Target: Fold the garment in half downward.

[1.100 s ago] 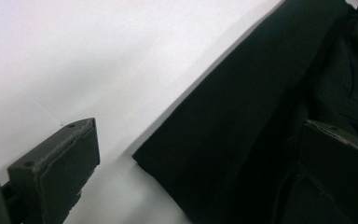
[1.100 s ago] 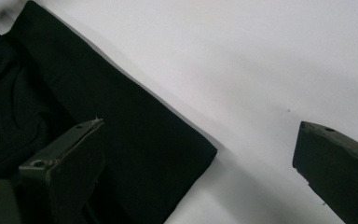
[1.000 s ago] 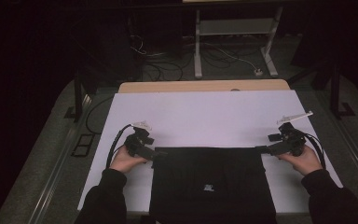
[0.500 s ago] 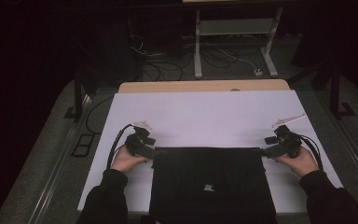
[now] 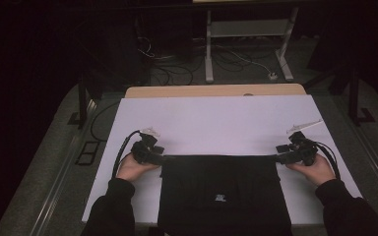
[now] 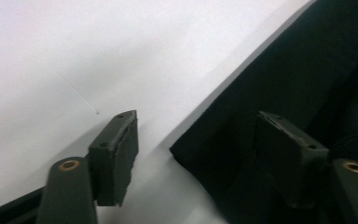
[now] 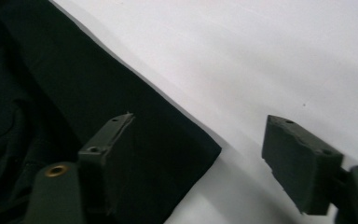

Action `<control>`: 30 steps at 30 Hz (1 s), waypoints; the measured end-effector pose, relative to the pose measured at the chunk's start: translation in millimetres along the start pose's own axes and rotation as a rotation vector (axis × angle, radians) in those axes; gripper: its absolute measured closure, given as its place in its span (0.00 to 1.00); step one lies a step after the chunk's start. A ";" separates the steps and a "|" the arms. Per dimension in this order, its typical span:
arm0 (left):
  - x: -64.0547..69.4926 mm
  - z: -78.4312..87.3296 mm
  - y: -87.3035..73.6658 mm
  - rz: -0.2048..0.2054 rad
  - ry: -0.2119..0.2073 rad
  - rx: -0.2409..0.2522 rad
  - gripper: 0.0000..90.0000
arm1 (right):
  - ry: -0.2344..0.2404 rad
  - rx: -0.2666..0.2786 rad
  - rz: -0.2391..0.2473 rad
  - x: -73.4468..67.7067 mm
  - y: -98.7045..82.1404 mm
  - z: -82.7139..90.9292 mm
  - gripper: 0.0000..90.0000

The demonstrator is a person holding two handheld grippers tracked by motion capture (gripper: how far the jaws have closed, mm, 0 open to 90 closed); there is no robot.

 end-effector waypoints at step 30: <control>0.8 -1.0 -1.2 0.012 -0.002 -0.005 0.97 | 0.030 -0.051 -0.019 2.0 -4.9 -8.5 0.96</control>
Point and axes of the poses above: each handheld gripper's, and its own axes: z roughly backward along the jaws, y roughly out of its top, x roughly to its right, the point moved 10 cm from there along -z, roughly forward along the jaws, and after that the axes turned 7 degrees about -x, right-handed, at the moved point
